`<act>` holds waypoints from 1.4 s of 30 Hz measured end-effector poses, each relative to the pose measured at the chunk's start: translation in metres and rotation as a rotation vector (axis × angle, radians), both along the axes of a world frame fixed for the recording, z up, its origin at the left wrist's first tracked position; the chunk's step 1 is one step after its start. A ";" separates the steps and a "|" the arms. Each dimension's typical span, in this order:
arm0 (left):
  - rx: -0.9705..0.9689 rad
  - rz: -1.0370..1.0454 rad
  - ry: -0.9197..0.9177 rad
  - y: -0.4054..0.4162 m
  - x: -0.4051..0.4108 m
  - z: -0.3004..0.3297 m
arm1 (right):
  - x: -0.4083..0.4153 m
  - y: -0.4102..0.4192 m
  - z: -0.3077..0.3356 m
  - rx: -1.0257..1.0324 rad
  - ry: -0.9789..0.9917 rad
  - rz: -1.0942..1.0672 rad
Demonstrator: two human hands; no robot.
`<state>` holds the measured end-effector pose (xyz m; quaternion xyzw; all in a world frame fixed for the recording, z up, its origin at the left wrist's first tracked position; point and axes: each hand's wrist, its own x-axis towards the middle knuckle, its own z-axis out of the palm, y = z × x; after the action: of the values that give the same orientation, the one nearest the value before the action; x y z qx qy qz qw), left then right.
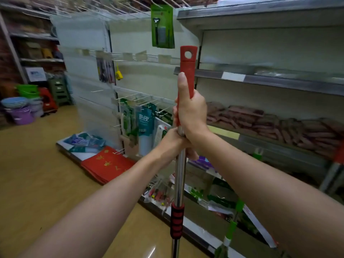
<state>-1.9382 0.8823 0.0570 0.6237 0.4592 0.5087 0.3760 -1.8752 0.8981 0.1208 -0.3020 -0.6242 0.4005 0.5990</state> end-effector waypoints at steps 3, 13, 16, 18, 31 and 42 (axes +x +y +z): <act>-0.022 0.050 -0.035 0.009 -0.041 0.000 | -0.042 0.010 0.003 0.023 0.006 0.066; -0.024 0.342 -0.198 0.072 -0.160 0.012 | -0.173 0.059 0.017 0.092 0.011 0.174; -0.004 0.339 -0.186 0.095 -0.196 0.013 | -0.205 0.081 0.017 0.102 0.020 0.218; -0.014 0.360 -0.198 0.113 -0.221 0.011 | -0.228 0.100 0.015 0.115 0.008 0.256; -0.025 0.573 -0.122 0.222 -0.375 0.040 | -0.395 0.234 0.032 0.166 -0.027 0.379; -0.024 0.568 -0.150 0.288 -0.524 0.042 | -0.548 0.300 0.034 0.220 -0.031 0.296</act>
<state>-2.4624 1.1703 0.0986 0.4266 0.5922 0.6327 0.2589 -2.4236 1.1981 0.1544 -0.1458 -0.7108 0.4088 0.5535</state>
